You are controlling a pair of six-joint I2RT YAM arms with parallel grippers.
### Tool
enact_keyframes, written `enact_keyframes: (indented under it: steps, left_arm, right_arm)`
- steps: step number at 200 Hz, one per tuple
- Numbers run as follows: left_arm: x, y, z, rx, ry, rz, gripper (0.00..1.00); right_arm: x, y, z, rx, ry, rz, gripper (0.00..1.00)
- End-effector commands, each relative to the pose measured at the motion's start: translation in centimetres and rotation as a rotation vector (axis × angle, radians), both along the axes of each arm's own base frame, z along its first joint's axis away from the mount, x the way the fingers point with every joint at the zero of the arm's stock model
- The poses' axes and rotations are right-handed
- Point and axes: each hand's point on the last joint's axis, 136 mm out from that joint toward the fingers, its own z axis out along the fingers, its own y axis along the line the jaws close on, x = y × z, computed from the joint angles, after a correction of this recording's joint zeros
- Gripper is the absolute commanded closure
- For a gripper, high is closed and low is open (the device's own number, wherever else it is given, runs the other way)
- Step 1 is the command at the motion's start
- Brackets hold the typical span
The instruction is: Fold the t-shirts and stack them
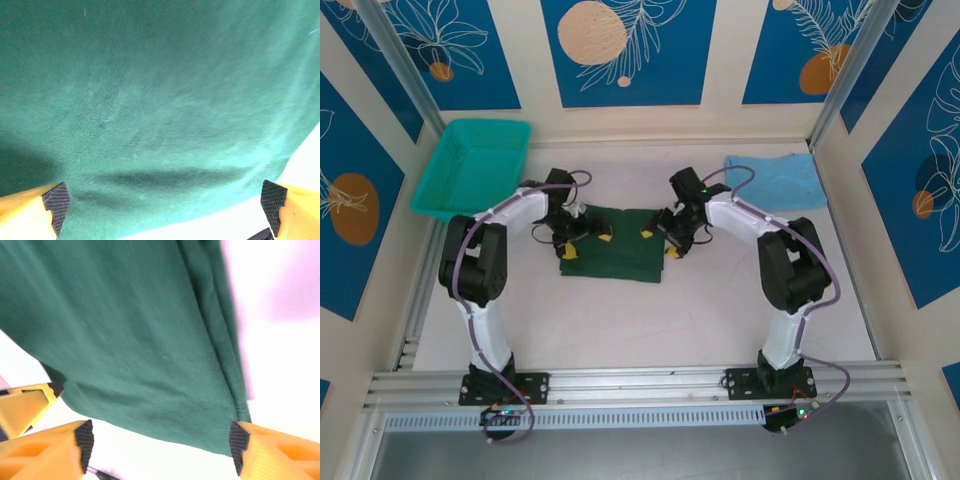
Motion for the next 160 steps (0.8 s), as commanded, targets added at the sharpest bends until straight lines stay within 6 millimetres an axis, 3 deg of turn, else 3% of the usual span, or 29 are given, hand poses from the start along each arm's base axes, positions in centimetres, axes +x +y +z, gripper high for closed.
enact_keyframes:
  steps: [1, 21, 37, 66, 96, 118, 143, 160]
  left_arm:
    - [1.5, 0.7, 5.7, 0.0, -0.11, 0.024, 0.0]
    - [1.3, 1.6, 7.3, 0.046, -0.154, 0.031, 0.0]
    - [0.4, 3.1, 7.8, 0.134, -0.188, 0.036, 0.0]
    - [-3.0, 5.4, 6.9, 0.234, -0.192, 0.069, 0.0]
    - [-7.3, 6.3, 5.0, 0.237, -0.153, 0.094, 0.0]
    - [-10.1, 6.6, 3.9, 0.238, -0.115, 0.088, 0.0]
    - [-12.0, 7.1, 3.5, 0.238, -0.103, 0.091, 0.0]
    - [-12.6, 7.3, 3.9, 0.238, -0.113, 0.09, 0.0]
  right_arm:
    - [1.7, -2.0, 0.6, -0.069, -0.056, 0.006, 0.19]
    - [2.7, -1.9, -1.0, -0.106, -0.038, 0.051, 0.1]
    - [3.6, -1.4, -2.2, -0.176, -0.048, 0.114, 0.08]
    - [4.3, 0.1, -4.7, -0.291, -0.033, 0.202, 0.09]
    - [3.3, 1.9, -7.2, -0.32, 0.023, 0.225, 0.16]
    - [2.5, 2.6, -8.2, -0.367, 0.031, 0.261, 0.31]
    - [2.1, 2.3, -8.7, -0.43, 0.008, 0.28, 0.6]
    - [2.5, 1.0, -8.6, -0.492, -0.023, 0.29, 0.8]
